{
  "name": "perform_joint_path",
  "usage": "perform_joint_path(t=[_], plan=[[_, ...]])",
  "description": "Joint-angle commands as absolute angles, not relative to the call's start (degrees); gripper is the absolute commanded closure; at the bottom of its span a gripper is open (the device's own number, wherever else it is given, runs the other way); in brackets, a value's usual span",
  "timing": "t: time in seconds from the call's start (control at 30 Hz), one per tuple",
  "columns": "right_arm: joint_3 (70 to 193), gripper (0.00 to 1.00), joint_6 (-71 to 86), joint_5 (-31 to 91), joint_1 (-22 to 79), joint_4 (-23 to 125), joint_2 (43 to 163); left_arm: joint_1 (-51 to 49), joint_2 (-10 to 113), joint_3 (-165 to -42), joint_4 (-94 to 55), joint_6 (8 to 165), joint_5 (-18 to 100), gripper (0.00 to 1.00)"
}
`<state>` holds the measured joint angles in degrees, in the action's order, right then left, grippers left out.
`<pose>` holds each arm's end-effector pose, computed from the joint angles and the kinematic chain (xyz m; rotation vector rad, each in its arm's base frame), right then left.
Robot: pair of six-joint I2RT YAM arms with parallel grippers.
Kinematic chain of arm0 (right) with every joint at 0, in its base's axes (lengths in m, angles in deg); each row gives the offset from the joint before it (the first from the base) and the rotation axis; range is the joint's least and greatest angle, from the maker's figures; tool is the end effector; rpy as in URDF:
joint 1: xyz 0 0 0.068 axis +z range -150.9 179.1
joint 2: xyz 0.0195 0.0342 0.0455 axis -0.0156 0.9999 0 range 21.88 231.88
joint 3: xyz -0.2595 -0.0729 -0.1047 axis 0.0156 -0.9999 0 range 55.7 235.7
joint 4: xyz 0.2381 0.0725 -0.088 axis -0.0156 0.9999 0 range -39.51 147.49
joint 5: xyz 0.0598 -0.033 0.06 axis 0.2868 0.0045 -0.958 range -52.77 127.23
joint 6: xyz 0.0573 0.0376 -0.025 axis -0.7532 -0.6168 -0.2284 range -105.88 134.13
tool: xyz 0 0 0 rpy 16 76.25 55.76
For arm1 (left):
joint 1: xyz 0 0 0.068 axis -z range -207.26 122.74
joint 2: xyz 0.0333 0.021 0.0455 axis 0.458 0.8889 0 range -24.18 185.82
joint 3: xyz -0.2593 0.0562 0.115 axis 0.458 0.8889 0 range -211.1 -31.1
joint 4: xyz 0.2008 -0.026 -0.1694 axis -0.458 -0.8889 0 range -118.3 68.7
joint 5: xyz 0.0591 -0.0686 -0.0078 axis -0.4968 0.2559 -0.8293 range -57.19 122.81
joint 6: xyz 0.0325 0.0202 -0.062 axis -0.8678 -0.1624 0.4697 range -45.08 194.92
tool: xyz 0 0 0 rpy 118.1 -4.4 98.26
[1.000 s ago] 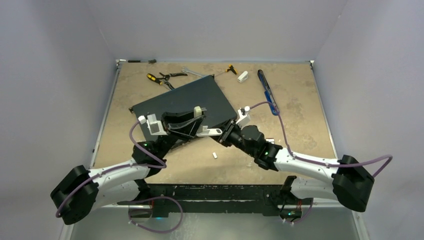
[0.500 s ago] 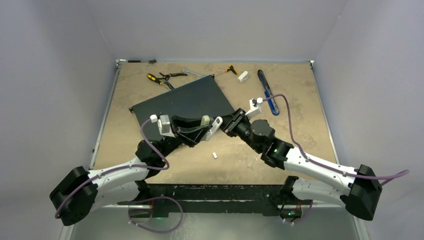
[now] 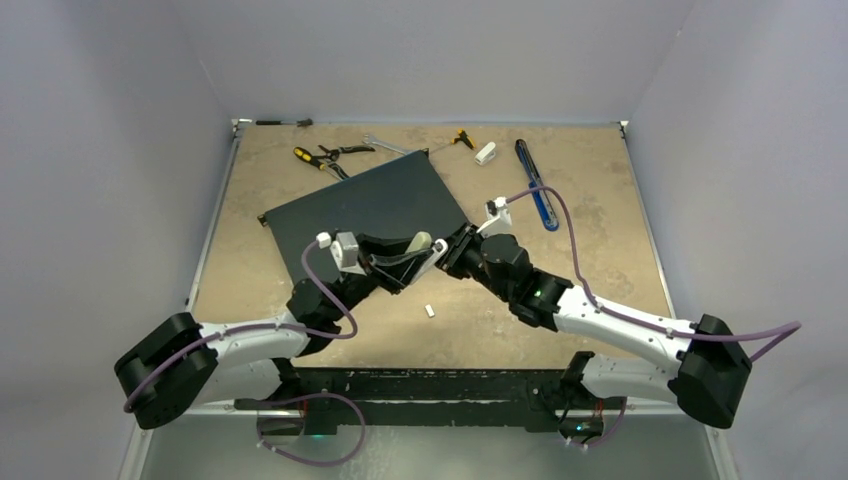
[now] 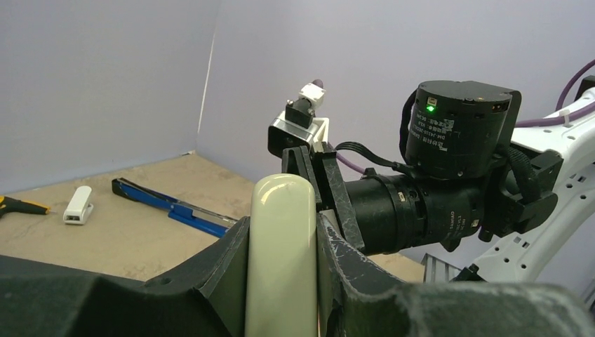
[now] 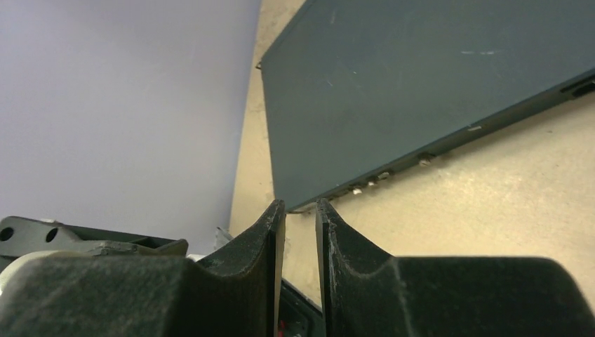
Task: Unload the staples from the stapler
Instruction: Unload the staple at the center of the board.
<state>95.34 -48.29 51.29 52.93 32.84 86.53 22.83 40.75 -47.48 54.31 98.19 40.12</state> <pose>0.1780 0.2183 0.2999 0.3413 1.8443 1.2706 0.1412 -0.1808 0.2830 0.3927 1.1169 -1.2095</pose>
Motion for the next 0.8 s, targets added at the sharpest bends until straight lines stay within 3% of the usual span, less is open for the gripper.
perform_joint_path(t=[0.0,0.3,0.77], plan=[[102.0,0.74,-48.1,48.6,54.1,25.7,85.8,28.8,45.7,-47.5,47.6,97.5,45.3,1.0],[104.8,0.74,-42.7,52.6,54.2,30.0,82.2,32.5,50.9,-46.6,47.6,97.6,44.2,1.0],[108.9,0.74,-30.3,46.7,54.6,29.2,82.8,35.7,60.0,-48.1,53.0,100.0,44.5,1.0]])
